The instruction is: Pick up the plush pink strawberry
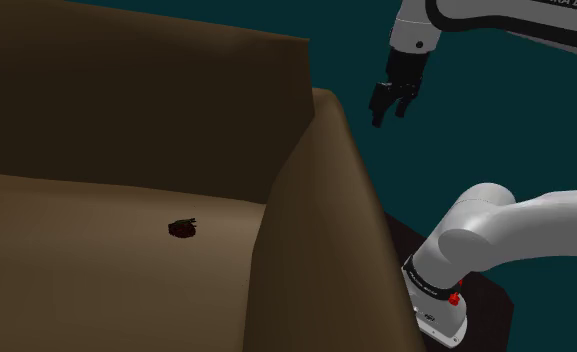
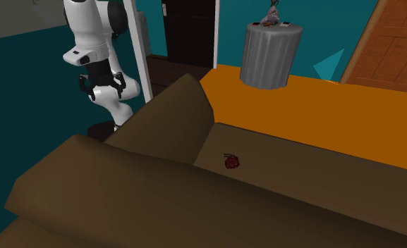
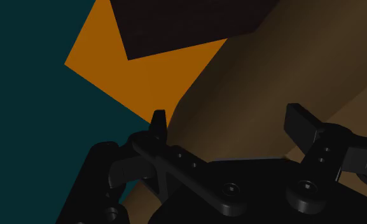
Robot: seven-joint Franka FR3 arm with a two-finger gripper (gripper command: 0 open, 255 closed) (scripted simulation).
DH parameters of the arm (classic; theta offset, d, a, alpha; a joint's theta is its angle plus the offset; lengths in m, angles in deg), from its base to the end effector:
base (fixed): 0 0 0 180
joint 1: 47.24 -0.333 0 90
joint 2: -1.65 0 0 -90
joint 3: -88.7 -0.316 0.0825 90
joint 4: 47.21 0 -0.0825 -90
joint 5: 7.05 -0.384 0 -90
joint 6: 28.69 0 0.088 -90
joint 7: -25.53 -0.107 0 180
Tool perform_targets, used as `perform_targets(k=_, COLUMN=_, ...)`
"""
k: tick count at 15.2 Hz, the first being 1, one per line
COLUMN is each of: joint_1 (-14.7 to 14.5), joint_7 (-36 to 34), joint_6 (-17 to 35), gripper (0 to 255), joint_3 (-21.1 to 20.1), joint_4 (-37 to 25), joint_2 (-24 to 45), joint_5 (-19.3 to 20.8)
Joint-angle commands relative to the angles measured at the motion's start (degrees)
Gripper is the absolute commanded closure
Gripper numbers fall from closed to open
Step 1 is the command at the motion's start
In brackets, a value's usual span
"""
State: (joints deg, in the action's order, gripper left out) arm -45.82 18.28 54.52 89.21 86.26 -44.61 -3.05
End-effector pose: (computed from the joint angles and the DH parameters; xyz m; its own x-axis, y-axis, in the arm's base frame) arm 0.2881 -0.0188 0.5995 0.9845 -0.1642 -0.0610 -0.1598 -0.9846 0.0715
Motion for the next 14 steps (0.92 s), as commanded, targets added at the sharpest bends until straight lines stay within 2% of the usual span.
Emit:
perform_targets(k=1, joint_1=0.00, joint_7=0.00, joint_6=0.00, gripper=0, joint_3=0.00, joint_4=0.00, joint_2=0.00, joint_5=0.00)
perform_targets(k=8, joint_1=-2.40, joint_7=-6.72, joint_6=7.97, gripper=0, joint_3=-5.89, joint_4=0.98, joint_2=8.35, joint_5=-5.15)
perform_targets(k=14, joint_1=-4.22, joint_7=-12.08, joint_6=14.67, gripper=0, joint_3=-10.70, joint_4=-0.83, joint_2=17.66, joint_5=-8.29)
